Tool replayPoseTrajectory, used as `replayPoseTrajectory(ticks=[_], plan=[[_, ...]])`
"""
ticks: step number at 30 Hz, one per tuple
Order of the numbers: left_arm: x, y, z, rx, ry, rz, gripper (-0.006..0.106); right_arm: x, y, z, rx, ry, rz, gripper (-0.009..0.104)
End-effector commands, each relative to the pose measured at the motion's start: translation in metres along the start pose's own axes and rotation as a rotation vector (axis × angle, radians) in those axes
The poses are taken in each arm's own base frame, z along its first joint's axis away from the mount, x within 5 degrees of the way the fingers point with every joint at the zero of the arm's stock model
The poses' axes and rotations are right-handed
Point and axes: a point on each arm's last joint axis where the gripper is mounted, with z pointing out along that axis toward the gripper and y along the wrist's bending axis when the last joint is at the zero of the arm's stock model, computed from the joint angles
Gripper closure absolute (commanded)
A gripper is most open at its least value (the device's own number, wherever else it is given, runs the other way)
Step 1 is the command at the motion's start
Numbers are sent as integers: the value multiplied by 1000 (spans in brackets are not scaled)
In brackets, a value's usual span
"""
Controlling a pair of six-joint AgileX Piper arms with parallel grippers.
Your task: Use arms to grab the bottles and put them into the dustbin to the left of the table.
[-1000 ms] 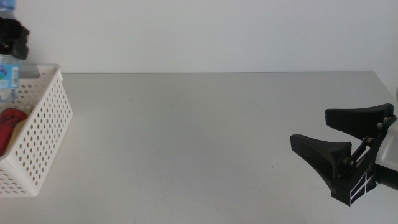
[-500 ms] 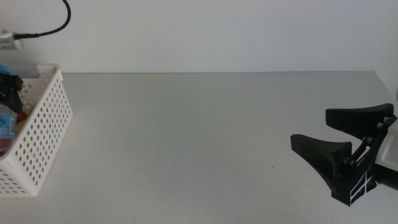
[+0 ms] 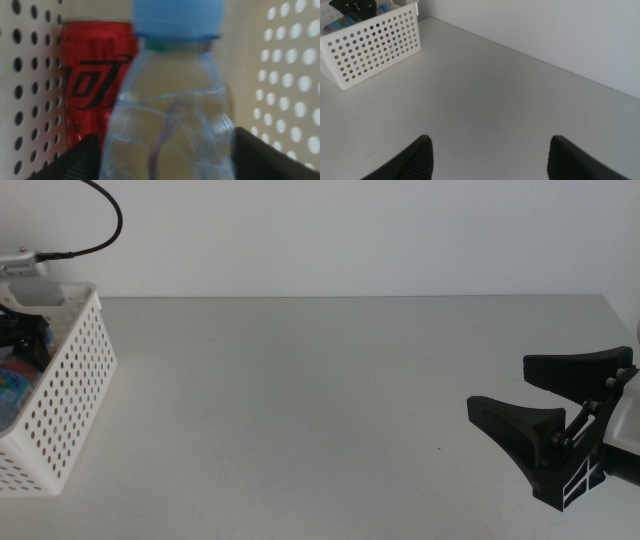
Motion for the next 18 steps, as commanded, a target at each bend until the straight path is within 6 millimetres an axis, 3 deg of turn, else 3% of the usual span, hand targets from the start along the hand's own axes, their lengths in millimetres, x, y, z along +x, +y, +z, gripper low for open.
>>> replayPoseTrajectory(ticks=[1, 9, 18], plan=[[-9, -11, -31, 8, -99, 3, 7, -20, -2, -5, 22, -115, -11, 37], [-8, -28, -59, -12, -153, 25, 7, -20, -2, -5, 22, -115, -11, 37], [8, -45, -140, 21, -366, 3, 7, -20, -2, -5, 22, -115, -11, 37]])
